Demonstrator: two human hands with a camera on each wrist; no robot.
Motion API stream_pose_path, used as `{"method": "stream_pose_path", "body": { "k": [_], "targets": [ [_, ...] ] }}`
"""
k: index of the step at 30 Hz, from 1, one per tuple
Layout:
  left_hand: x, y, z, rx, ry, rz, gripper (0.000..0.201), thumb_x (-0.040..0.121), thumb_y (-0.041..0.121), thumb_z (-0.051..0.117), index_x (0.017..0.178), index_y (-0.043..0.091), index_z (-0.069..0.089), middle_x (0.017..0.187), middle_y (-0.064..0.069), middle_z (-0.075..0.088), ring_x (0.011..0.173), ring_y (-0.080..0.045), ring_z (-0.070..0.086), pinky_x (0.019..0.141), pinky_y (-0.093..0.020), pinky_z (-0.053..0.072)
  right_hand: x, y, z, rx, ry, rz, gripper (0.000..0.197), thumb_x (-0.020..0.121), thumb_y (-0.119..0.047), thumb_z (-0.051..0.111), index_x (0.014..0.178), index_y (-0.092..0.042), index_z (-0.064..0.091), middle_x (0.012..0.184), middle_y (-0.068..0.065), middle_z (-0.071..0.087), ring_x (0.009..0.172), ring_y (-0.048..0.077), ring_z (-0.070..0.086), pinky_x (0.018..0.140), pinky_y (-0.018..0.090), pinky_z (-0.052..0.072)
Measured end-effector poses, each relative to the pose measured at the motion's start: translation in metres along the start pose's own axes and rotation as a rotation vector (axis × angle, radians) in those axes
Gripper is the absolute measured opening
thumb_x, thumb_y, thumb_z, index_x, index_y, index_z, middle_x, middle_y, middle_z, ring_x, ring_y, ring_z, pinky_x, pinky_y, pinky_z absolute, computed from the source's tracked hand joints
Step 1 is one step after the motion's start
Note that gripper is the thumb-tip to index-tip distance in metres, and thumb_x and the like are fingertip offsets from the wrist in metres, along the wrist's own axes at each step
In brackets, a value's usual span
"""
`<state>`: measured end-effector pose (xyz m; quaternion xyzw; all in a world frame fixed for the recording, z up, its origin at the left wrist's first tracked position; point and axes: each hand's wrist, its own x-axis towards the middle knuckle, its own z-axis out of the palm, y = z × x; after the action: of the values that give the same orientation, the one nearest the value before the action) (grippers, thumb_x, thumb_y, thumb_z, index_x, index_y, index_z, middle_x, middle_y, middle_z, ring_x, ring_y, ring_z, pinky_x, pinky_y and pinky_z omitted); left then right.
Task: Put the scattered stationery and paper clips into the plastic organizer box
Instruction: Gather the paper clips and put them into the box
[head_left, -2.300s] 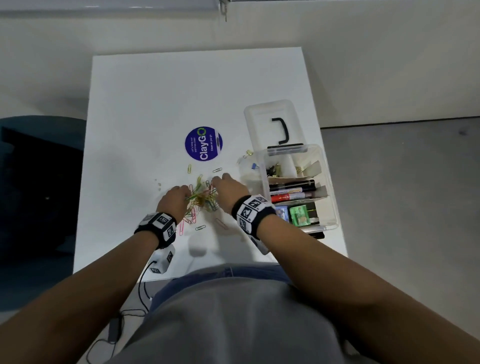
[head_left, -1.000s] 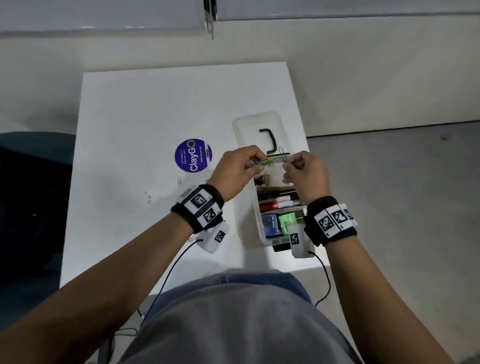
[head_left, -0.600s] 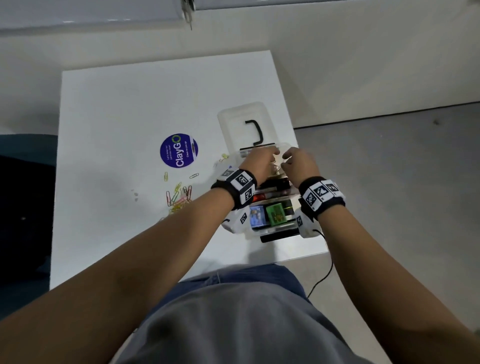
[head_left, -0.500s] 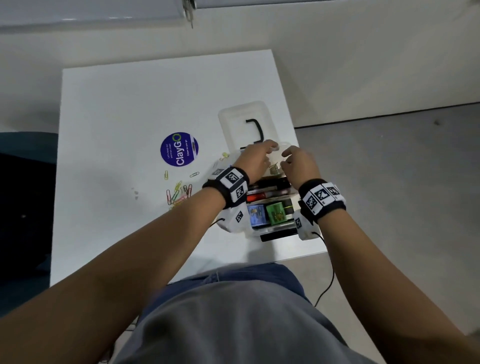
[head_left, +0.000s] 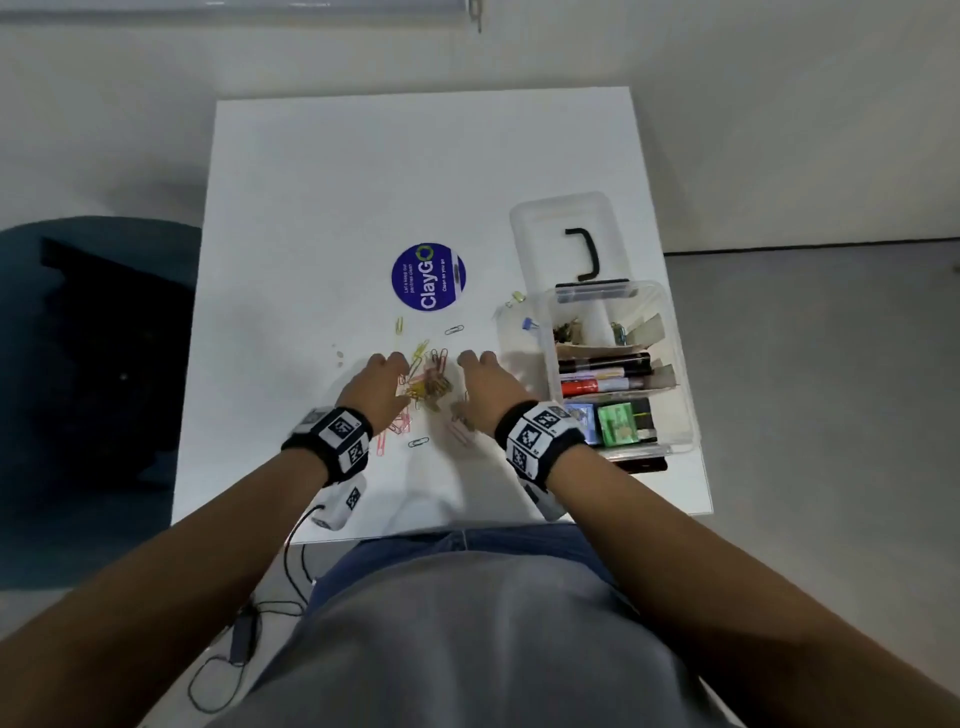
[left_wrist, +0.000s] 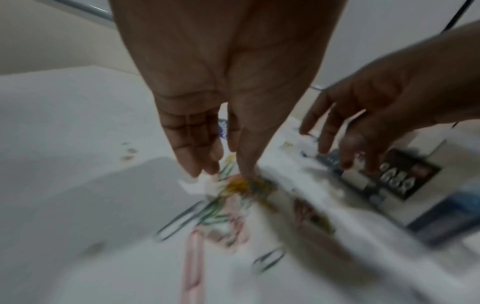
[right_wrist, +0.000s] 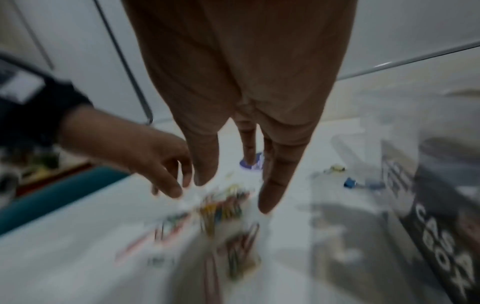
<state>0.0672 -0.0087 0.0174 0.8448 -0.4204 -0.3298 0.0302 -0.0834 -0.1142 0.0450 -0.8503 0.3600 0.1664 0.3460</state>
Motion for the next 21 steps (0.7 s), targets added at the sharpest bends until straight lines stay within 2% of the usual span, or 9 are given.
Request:
{"method": "stream_pose_path", "body": {
  "k": [3,6,8,12,14,16,18,19,21],
  "targets": [
    [-0.014,-0.036,0.010,0.116,-0.129,-0.162,0.064,0.081,0.033,0.075,0.125,0.005,0.038,0.123,-0.019,0.048,0.103,-0.037,0.059,0.083,-0.043,0.049,0.008,0.011,0.034,-0.163,-0.106,0.143,0.064,0.082,-0.014,0.070,0.133,-0.003,0.034,0.130,0.019,0.041,0.112,0.038,0.055,0.089,0.042,0.048],
    [-0.019,-0.053,0.024,0.120,-0.207,-0.229,0.081,0.075,0.041,0.078,0.130,0.001,0.034,0.127,-0.021,0.046,0.111,-0.038,0.057,0.089,-0.043,0.049,0.011,0.017,0.058,-0.234,-0.101,0.166,0.065,0.083,-0.012,0.070,0.134,0.002,0.032,0.130,0.020,0.042,0.112,0.034,0.057,0.092,0.039,0.049],
    [-0.017,-0.052,0.034,0.062,-0.201,-0.181,0.072,0.078,0.033,0.077,0.129,0.002,0.036,0.127,-0.021,0.047,0.110,-0.038,0.057,0.089,-0.042,0.049,0.017,0.015,0.068,-0.211,-0.094,0.113,0.062,0.085,-0.011,0.068,0.133,0.002,0.032,0.129,0.021,0.043,0.109,0.034,0.058,0.089,0.039,0.050],
    [-0.004,-0.036,0.040,-0.010,-0.109,-0.008,0.041,0.085,0.012,0.068,0.116,0.003,0.044,0.118,-0.020,0.052,0.103,-0.040,0.059,0.085,-0.046,0.050,0.033,0.005,0.076,-0.163,-0.023,0.036,0.050,0.087,0.000,0.061,0.131,0.001,0.037,0.128,0.021,0.043,0.106,0.036,0.058,0.085,0.042,0.050],
    [0.002,-0.031,0.038,-0.034,-0.082,0.005,0.045,0.083,0.013,0.072,0.117,0.004,0.043,0.119,-0.020,0.050,0.101,-0.040,0.059,0.085,-0.047,0.050,0.039,0.002,0.075,-0.093,0.029,0.048,0.053,0.087,-0.006,0.062,0.133,-0.001,0.036,0.129,0.021,0.040,0.109,0.037,0.053,0.086,0.045,0.049],
    [0.006,-0.029,0.037,-0.089,-0.063,0.007,0.064,0.075,0.022,0.080,0.123,0.004,0.041,0.123,-0.019,0.045,0.101,-0.037,0.058,0.085,-0.045,0.050,0.042,-0.001,0.073,-0.047,0.083,0.056,0.057,0.088,-0.020,0.061,0.136,-0.006,0.036,0.129,0.019,0.039,0.110,0.037,0.049,0.083,0.047,0.050],
    [0.008,-0.027,0.039,-0.114,-0.042,0.018,0.085,0.064,0.035,0.087,0.128,0.005,0.039,0.124,-0.017,0.041,0.101,-0.033,0.055,0.085,-0.044,0.051,0.044,-0.003,0.073,-0.070,0.098,0.035,0.053,0.088,-0.023,0.058,0.135,-0.012,0.038,0.126,0.016,0.039,0.110,0.036,0.048,0.078,0.044,0.050],
    [0.009,-0.025,0.040,-0.112,-0.032,0.022,0.088,0.062,0.037,0.087,0.129,0.006,0.039,0.123,-0.017,0.041,0.101,-0.032,0.054,0.085,-0.045,0.051,0.045,-0.004,0.073,-0.094,0.088,0.019,0.049,0.088,-0.022,0.055,0.134,-0.012,0.039,0.126,0.015,0.040,0.111,0.036,0.048,0.076,0.043,0.050],
    [0.011,-0.022,0.043,-0.119,-0.011,0.020,0.076,0.067,0.028,0.084,0.126,0.007,0.041,0.121,-0.017,0.042,0.103,-0.036,0.054,0.084,-0.047,0.051,0.045,-0.007,0.074,-0.111,0.061,0.002,0.044,0.092,-0.022,0.052,0.132,-0.010,0.041,0.128,0.016,0.041,0.114,0.035,0.047,0.077,0.043,0.048]
  ]
}}
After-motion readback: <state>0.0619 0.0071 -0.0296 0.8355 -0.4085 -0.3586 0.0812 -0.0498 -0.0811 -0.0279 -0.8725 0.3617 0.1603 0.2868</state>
